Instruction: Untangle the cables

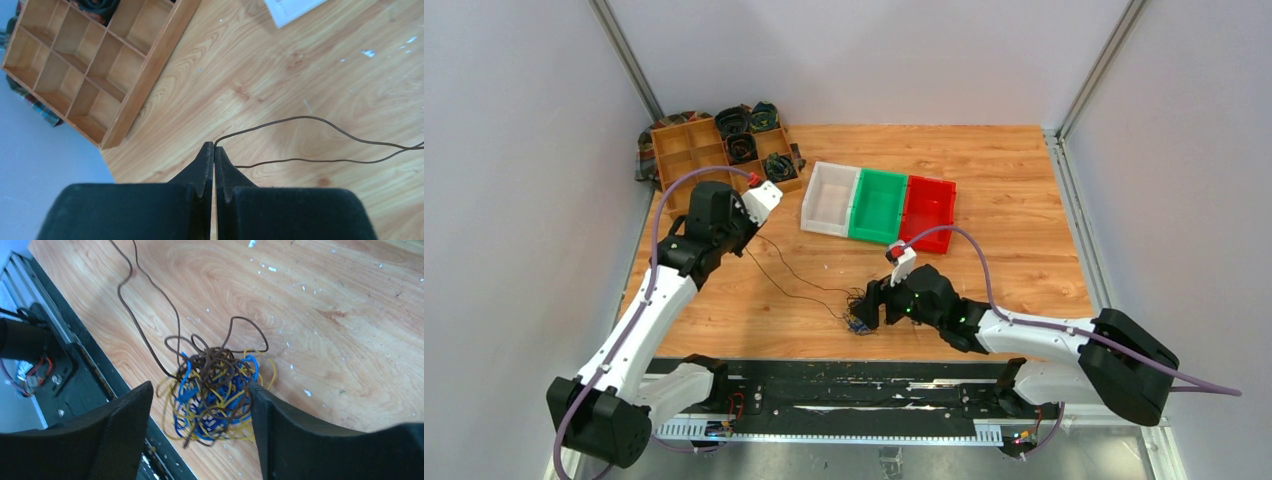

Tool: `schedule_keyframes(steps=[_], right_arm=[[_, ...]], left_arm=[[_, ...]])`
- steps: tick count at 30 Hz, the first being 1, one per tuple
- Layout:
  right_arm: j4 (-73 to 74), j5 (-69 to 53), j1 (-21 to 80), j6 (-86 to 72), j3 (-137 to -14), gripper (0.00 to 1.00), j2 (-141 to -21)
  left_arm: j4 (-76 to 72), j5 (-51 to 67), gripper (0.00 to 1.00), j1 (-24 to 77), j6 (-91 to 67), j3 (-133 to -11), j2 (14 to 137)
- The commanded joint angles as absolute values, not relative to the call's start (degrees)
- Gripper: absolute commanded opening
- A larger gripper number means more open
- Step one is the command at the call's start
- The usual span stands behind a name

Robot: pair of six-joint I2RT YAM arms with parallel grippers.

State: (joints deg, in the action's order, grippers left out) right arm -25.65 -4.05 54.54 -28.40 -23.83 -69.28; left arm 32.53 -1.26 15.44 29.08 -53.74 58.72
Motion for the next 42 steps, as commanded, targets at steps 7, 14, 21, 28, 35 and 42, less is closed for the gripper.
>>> schedule_keyframes(steps=[7,14,21,28,35,42], right_arm=[[-20.37,-10.47,53.35,-27.23,-23.78,0.55,-71.95],[-18.58,-12.25,53.27,-26.43,-28.37,0.01,-74.22],[-15.04,-14.54,52.13,-25.15,-34.55,0.01,-74.18],[-13.87,-17.04,51.24,-24.53,-38.29,0.01,-75.14],[-13.18,-18.37,49.82,-25.41,-40.9,0.0,-73.87],[-14.92,-20.41,47.19,-27.43,-38.75,0.01,-73.47]], left_arm=[[20.84,-9.09,0.0,11.42,36.22,-48.82,64.55],[23.02,-4.51,0.07,11.25,35.99,-45.64,65.28],[34.32,15.03,0.73,11.72,32.99,-48.73,62.23],[40.69,28.21,0.88,17.17,30.71,-53.65,60.48],[41.34,36.35,0.86,23.46,26.51,-58.16,64.39],[40.98,34.63,0.8,31.49,28.2,-58.13,70.04]])
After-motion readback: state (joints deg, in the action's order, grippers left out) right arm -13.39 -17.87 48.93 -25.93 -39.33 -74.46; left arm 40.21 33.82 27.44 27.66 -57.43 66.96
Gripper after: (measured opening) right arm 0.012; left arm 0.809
